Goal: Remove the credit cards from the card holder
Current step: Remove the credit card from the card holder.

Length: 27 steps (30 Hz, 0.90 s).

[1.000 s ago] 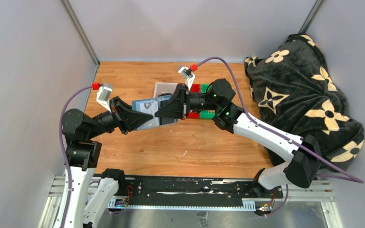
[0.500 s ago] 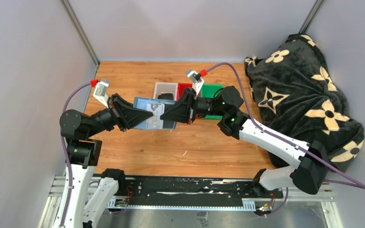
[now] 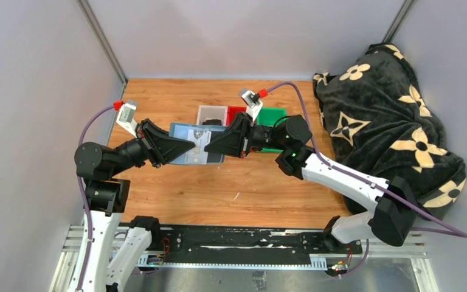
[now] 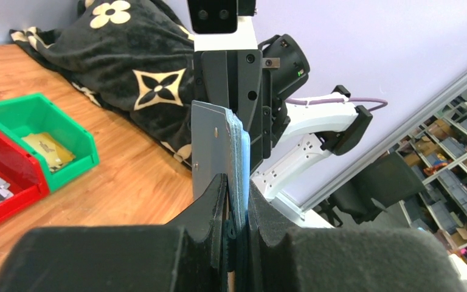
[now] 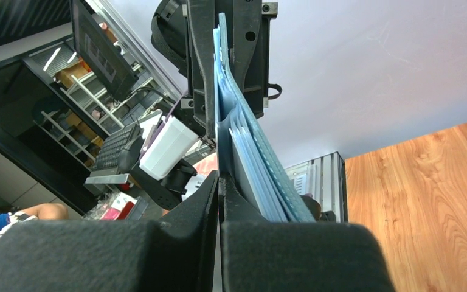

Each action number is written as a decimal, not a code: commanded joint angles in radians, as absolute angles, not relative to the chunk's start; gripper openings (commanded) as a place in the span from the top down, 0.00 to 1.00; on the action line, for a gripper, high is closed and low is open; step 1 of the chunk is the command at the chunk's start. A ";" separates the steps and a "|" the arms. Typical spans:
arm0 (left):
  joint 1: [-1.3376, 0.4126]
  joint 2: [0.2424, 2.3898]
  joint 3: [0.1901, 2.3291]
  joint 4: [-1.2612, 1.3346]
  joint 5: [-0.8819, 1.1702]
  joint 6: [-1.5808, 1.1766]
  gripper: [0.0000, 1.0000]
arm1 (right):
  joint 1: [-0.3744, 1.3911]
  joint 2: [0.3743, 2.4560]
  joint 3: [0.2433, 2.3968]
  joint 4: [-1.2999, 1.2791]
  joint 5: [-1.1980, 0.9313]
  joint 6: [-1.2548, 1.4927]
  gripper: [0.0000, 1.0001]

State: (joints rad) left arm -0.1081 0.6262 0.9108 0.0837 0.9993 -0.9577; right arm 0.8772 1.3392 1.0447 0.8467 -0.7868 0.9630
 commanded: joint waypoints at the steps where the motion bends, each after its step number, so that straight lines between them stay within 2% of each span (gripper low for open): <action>1: -0.109 0.617 0.948 0.151 0.974 -0.989 1.00 | 0.881 1.360 0.997 1.035 -0.741 1.049 0.99; 6: -0.109 0.617 0.949 0.157 0.964 -1.000 1.00 | 0.879 1.354 0.957 1.085 -0.720 1.075 1.00; 15: -0.110 0.617 0.953 0.166 0.943 -0.996 1.00 | 0.880 1.301 0.907 1.028 -0.693 1.031 0.99; 19: -0.109 0.618 0.956 0.165 0.943 -0.996 1.00 | 0.881 1.311 0.922 1.039 -0.697 1.046 0.84; 23: -0.109 0.617 0.957 0.157 0.943 -0.989 1.00 | 0.880 1.335 0.955 1.062 -0.707 1.079 0.79; 27: -0.109 0.619 0.959 0.154 0.946 -0.981 1.00 | 0.881 1.354 0.973 1.124 -0.715 1.128 0.66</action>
